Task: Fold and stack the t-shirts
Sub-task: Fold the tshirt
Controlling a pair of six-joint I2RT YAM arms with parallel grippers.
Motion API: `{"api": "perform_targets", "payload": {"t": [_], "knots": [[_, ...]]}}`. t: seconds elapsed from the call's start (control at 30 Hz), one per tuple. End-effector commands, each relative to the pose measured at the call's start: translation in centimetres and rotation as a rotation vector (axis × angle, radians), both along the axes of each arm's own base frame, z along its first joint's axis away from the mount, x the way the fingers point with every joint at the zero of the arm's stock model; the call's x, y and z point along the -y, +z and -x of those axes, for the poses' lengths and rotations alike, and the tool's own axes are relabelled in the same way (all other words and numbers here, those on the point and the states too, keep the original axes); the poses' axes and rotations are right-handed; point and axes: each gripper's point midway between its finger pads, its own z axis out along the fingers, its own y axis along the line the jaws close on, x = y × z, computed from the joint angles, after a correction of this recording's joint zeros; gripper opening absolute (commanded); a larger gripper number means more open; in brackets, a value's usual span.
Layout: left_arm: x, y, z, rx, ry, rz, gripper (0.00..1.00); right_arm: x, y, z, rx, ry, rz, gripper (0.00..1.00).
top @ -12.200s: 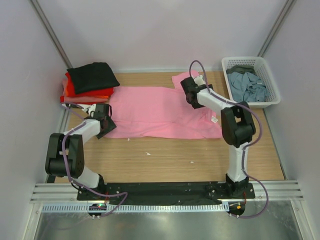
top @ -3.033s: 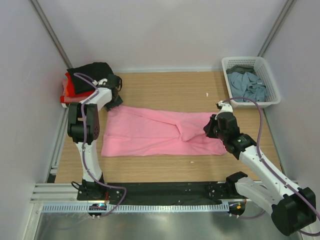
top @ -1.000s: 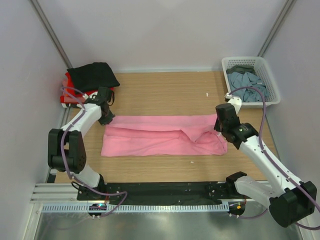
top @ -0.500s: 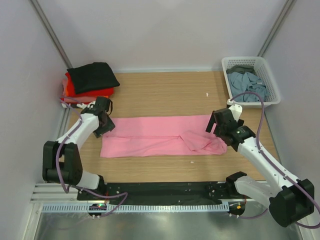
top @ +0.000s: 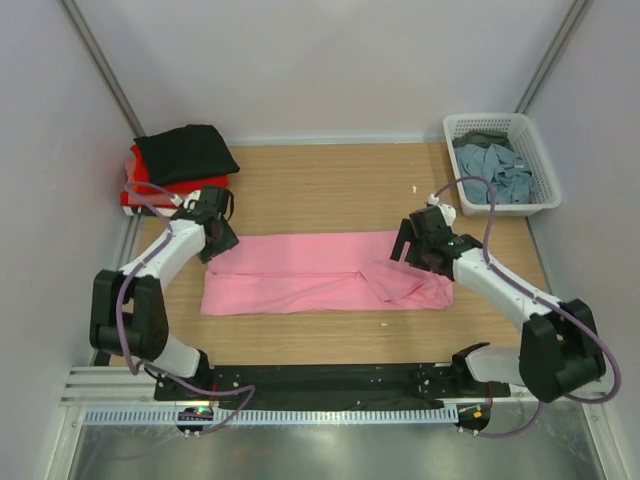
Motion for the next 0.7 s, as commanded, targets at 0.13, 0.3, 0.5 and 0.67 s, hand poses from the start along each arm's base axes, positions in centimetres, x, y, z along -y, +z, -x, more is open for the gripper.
{"api": "perform_targets", "payload": {"t": [0.13, 0.3, 0.5, 0.67], "knots": [[1.7, -4.7, -2.1, -0.098, -0.077, -0.034, 0.55, -2.2, -2.2, -3.6, -0.050, 0.020, -0.018, 0.93], [2.1, -7.6, -0.7, -0.189, -0.100, -0.049, 0.52, -2.6, -4.3, -5.5, -0.096, 0.027, 0.019, 0.94], [3.8, -9.1, 3.0, -0.239, -0.136, -0.050, 0.52, -3.5, -5.7, -10.9, -0.149, 0.042, 0.071, 0.95], [7.6, -6.4, 5.7, -0.173, -0.200, 0.010, 0.52, -5.4, -6.3, -17.2, -0.174, 0.085, 0.065, 0.95]]}}
